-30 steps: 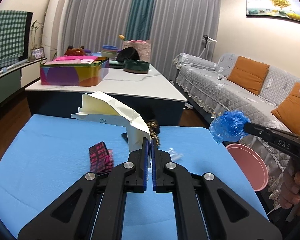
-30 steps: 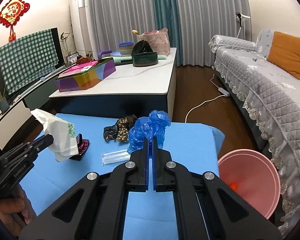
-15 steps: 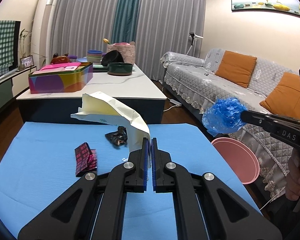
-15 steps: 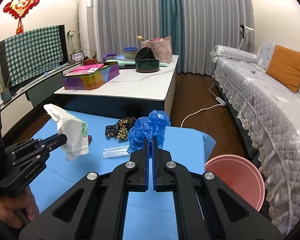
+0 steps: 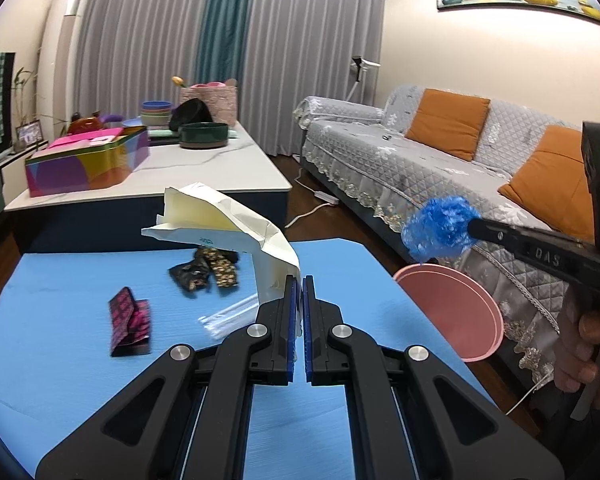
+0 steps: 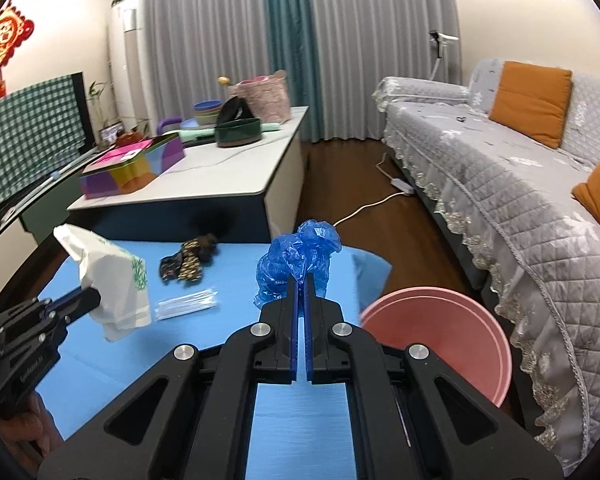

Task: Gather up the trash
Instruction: 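Carry both items over the pink basin and open both tools to drop them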

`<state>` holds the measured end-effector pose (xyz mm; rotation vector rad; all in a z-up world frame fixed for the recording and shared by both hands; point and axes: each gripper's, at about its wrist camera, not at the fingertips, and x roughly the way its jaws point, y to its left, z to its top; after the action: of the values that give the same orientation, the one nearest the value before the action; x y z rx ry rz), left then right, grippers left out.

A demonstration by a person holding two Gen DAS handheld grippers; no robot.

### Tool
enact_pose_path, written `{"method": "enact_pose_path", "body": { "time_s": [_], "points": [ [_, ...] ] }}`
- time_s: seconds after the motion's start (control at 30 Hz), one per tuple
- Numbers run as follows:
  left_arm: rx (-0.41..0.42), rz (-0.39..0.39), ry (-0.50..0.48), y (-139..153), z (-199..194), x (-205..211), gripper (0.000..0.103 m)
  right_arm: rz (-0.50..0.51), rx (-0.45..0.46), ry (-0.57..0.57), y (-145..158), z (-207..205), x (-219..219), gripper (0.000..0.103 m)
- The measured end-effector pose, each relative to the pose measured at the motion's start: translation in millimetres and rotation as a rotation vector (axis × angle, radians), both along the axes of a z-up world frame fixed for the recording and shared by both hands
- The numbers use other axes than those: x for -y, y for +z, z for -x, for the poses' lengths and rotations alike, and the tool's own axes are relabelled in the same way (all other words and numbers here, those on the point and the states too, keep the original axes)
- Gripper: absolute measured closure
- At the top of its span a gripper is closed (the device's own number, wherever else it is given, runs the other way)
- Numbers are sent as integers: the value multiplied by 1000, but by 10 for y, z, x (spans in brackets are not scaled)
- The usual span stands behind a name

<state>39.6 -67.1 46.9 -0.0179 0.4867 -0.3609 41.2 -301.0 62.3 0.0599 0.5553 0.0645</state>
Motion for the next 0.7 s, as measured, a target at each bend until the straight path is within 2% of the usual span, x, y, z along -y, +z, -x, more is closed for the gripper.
{"method": "enact_pose_path", "body": {
  "time_s": [0.27, 0.7],
  "points": [
    [-15, -11, -63, -61, -24, 313, 100, 10, 27, -90, 47, 85, 404, 100],
    [-34, -7, -180, -27, -196, 880, 100, -6, 20, -262, -64, 168, 1117, 100]
  ]
}}
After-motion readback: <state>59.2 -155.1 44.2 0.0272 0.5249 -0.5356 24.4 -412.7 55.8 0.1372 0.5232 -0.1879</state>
